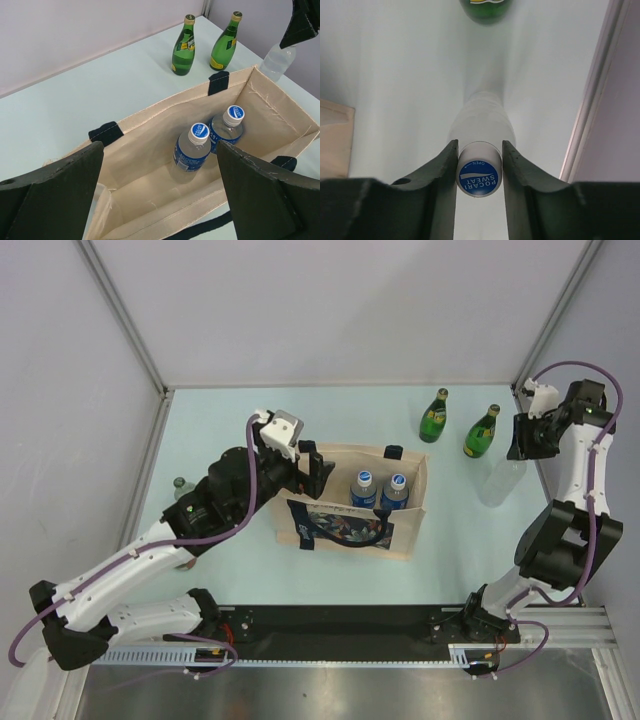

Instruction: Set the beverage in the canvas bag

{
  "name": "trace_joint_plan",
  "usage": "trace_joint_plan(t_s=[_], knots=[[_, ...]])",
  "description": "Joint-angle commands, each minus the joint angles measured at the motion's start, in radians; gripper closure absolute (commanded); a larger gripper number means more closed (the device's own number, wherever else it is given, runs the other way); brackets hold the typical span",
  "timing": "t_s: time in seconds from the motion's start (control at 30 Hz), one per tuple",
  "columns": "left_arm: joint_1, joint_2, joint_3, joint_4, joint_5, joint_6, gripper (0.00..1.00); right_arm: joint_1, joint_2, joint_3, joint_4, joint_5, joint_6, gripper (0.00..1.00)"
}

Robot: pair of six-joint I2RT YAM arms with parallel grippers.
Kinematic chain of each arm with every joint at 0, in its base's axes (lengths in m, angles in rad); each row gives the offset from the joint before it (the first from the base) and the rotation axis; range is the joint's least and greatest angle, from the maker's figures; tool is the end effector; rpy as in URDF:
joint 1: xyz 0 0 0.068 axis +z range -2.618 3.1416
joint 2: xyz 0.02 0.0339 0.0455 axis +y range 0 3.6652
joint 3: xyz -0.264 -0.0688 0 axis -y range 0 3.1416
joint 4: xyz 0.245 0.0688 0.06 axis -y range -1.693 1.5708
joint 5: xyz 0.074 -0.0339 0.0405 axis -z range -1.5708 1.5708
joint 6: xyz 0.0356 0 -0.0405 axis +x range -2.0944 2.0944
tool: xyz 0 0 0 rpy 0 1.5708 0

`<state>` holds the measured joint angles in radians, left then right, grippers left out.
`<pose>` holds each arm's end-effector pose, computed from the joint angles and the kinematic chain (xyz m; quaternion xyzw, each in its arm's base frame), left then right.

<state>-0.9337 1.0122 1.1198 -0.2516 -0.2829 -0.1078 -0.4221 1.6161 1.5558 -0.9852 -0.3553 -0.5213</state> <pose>0.1414 -0.1744 0.4078 0.2159 0.7227 -0.2299 0.6150 0.3097 -0.1255 0.3295 -0.0930 0.9471 0.0359 0.3052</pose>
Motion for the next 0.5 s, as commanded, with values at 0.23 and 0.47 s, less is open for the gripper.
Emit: trace_joint_plan(t_s=[0.23,0.47], knots=[[0.021,0.003,0.02,-0.032,-0.019,-0.062,0.0,0.0,-0.082,0.047,-0.018,-0.054,-0.04,1.0],[0.091,0.008,0.063,-0.1,-0.026,-0.136,0.0,0.057,-0.186,0.193,-0.079,-0.161,-0.06,1.0]])
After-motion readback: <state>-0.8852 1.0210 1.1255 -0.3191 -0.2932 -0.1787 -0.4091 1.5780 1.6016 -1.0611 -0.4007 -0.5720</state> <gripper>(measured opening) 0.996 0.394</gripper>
